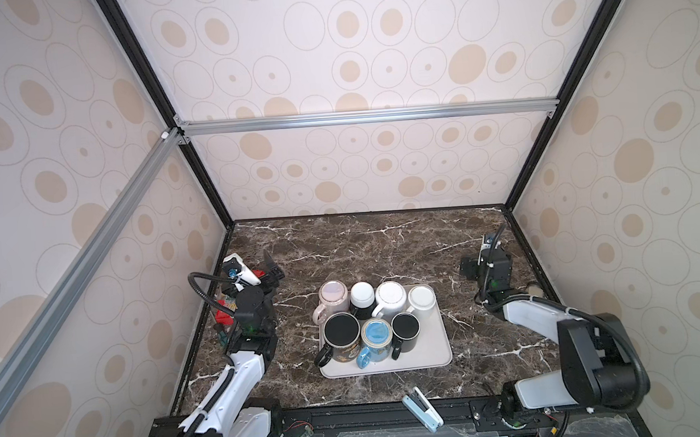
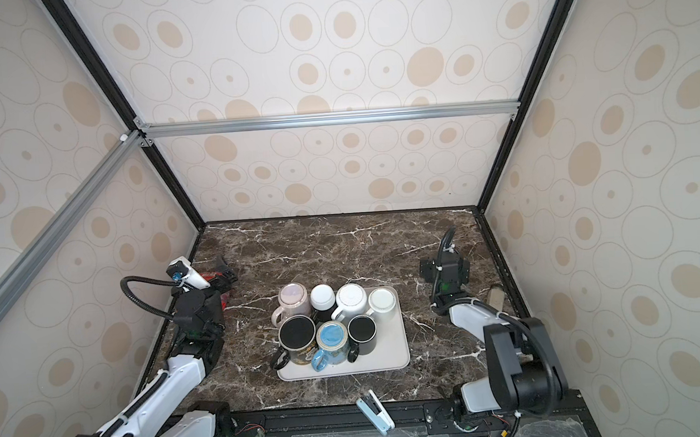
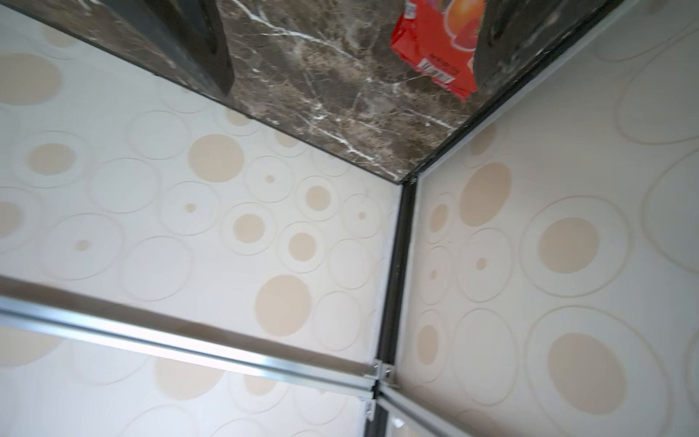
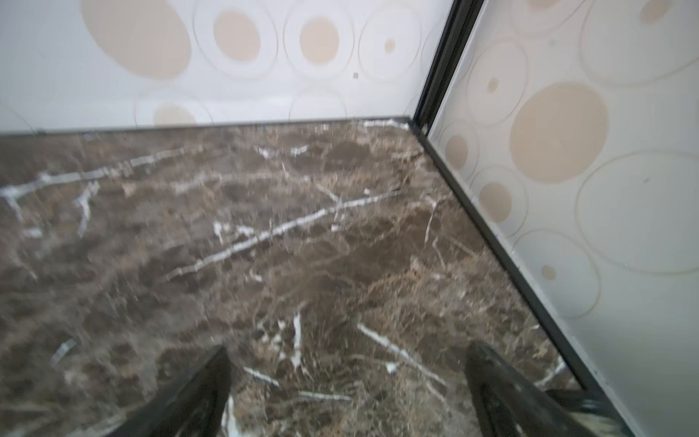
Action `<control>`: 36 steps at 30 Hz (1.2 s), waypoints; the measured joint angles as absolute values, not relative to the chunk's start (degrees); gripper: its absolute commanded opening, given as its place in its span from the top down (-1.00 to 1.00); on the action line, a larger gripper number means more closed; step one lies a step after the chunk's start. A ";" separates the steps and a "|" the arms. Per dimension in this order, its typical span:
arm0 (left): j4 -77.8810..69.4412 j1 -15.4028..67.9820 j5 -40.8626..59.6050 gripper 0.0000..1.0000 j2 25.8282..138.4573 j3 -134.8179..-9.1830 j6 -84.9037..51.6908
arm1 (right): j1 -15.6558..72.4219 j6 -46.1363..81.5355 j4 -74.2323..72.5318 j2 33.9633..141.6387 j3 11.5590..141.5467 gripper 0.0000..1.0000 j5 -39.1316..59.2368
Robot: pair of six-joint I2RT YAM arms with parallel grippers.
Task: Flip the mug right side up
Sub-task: 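Move the left gripper over the black skull-print mug while the right gripper approaches the tray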
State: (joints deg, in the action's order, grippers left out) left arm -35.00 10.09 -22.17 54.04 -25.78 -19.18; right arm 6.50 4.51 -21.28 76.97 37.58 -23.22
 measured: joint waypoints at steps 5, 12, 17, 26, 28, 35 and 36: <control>-16.03 21.06 -19.46 -0.96 49.93 -32.38 -23.11 | 7.53 10.46 -4.14 64.55 43.05 -0.89 -21.98; 12.99 32.01 -15.49 -0.83 44.66 -43.16 -30.70 | 13.19 19.05 20.58 53.39 50.15 -0.81 -14.33; 29.54 38.50 -12.71 -0.81 46.02 -50.85 -35.94 | 22.50 21.45 33.26 52.42 56.27 -0.79 -13.21; 45.15 54.83 -11.31 -0.87 50.50 -53.28 -45.52 | 35.20 22.72 42.46 54.04 58.35 -0.79 -14.72; 46.70 58.22 -11.84 -0.91 51.22 -52.97 -47.05 | 36.84 22.70 42.72 54.63 58.30 -0.79 -15.16; 48.21 61.14 -12.75 -1.00 50.02 -50.26 -48.73 | 38.17 22.65 42.48 55.55 57.80 -0.79 -15.88; 47.90 61.17 -12.71 -1.00 49.69 -49.58 -48.71 | 38.24 22.68 42.39 55.72 57.74 -0.79 -15.97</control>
